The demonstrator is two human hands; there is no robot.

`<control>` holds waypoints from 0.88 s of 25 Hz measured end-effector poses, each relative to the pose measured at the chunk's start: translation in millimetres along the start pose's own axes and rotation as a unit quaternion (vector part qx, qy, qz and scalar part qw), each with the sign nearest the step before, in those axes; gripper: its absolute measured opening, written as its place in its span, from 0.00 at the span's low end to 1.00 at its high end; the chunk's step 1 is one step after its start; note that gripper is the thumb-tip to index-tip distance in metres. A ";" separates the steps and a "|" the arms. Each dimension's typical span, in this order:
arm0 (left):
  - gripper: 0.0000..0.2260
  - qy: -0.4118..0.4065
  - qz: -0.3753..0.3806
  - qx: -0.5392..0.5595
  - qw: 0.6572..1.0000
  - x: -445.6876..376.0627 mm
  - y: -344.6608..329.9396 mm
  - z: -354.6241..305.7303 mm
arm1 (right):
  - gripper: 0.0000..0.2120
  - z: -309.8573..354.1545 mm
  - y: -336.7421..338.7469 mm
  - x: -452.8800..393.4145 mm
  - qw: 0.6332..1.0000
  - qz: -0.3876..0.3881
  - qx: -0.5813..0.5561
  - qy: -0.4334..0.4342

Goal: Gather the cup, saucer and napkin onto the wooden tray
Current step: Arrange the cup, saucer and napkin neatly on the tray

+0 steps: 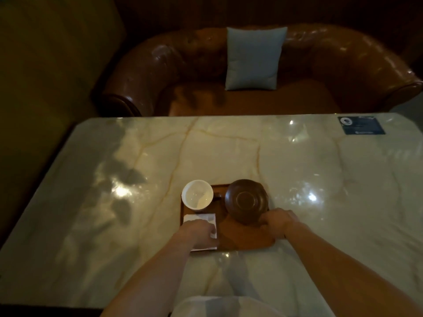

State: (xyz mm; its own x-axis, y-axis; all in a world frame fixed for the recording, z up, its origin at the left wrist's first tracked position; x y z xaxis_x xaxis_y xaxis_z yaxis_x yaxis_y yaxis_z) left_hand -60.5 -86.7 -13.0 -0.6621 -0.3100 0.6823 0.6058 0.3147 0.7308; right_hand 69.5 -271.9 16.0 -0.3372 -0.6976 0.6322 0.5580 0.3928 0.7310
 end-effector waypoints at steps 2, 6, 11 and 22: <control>0.22 -0.001 -0.038 -0.025 0.999 -1.8 6.6 -19.2 | 0.17 -15.6 -1.7 4.0 1.000 0.000 0.006 0.010; 0.25 0.005 -0.122 -0.011 0.992 -4.5 15.4 -42.2 | 0.16 -36.4 -3.0 8.6 0.998 -0.065 0.016 0.019; 0.34 0.045 -0.213 0.056 0.974 -2.4 7.0 -46.2 | 0.21 -45.7 -14.2 8.6 0.986 -0.162 0.011 0.038; 0.43 0.108 -0.229 0.179 0.951 -19.5 -22.4 -38.9 | 0.52 -71.0 -45.0 -29.1 0.982 -0.188 -0.028 -0.004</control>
State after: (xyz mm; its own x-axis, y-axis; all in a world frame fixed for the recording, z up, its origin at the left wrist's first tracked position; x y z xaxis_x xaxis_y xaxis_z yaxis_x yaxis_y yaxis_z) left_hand -43.9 -122.6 -41.9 -0.6901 -0.6538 0.3104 0.0604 0.3754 0.9249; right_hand 108.1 -311.7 -53.5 -0.5325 -0.7825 0.3226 0.4333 0.0754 0.8981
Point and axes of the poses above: each hand's wrist, its own x-axis away from the middle knuckle, its own y-axis out of the back of the hand, z = x × y, the point moved 7 cm from there along -x, towards the middle knuckle, and after that the axes turned 15 degrees about y, right-handed, at the moved point
